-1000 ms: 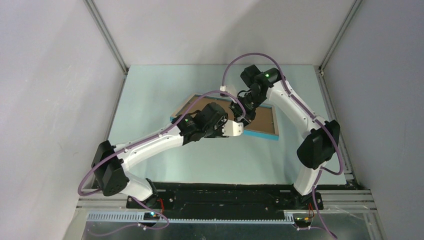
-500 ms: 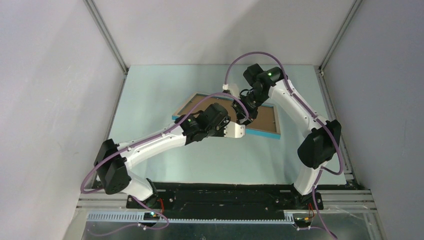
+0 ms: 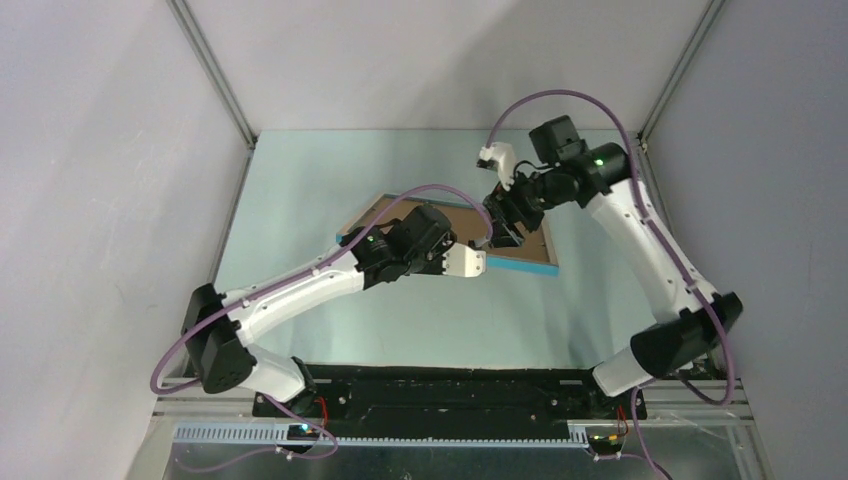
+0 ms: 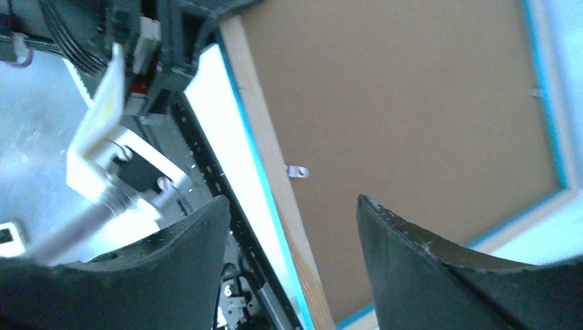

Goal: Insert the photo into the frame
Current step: Turn over the photo frame at the center of the board.

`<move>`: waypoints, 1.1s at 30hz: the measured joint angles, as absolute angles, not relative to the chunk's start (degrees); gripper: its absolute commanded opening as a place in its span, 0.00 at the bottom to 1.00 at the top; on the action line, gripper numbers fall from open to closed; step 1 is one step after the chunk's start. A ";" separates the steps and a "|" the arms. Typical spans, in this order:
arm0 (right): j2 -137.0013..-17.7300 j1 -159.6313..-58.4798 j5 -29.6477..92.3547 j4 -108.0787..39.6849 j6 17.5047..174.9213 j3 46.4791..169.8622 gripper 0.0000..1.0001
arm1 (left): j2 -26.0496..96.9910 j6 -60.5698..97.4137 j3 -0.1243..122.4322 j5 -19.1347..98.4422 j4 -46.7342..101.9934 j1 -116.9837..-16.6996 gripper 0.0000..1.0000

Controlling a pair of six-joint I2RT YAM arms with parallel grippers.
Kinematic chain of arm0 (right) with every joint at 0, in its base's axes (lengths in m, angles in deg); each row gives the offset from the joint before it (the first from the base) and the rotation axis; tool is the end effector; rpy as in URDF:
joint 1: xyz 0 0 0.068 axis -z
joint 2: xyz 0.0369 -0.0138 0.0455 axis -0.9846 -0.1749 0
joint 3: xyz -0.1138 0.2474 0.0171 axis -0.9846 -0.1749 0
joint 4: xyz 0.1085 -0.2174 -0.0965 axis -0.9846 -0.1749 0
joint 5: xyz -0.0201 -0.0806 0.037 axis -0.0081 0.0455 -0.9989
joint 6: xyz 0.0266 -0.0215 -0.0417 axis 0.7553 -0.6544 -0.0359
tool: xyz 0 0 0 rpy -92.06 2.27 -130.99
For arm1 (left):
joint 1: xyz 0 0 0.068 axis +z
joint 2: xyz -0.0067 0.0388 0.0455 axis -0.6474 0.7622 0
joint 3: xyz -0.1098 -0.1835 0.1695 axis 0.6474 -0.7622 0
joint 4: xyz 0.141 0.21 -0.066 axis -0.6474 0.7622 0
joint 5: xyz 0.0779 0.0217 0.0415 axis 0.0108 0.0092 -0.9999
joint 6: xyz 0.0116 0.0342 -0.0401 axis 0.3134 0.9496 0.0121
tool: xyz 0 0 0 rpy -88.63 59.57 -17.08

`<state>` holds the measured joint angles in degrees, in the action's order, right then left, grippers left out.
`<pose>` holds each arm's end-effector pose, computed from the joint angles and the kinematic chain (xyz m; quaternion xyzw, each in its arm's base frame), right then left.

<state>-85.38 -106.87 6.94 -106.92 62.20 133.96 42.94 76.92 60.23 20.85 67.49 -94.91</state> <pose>0.2526 0.1497 0.3972 -0.4850 0.7971 0.2667 0.2413 0.1852 -0.2489 0.3020 0.7030 0.6156 0.0629 0.3506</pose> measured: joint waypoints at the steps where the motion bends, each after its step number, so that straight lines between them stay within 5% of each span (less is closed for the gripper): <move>1: -83.90 -106.52 7.55 -106.00 62.66 133.40 0.78 | 42.48 76.87 60.49 21.07 68.34 -94.93 0.00; 7: -73.14 -105.84 12.82 -99.07 64.32 126.69 0.99 | 38.52 76.57 62.89 21.94 72.80 -94.91 0.00; 16: -61.56 -112.13 21.65 -94.59 62.44 119.80 0.99 | 34.76 75.96 67.55 22.92 78.27 -94.91 0.00; 33: -64.69 -124.88 33.56 -92.08 54.02 118.66 0.91 | 32.01 76.98 69.43 26.40 85.02 -94.80 0.00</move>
<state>-64.69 -124.88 33.56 -92.08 54.02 118.66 32.01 76.98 69.43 26.40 85.02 -94.80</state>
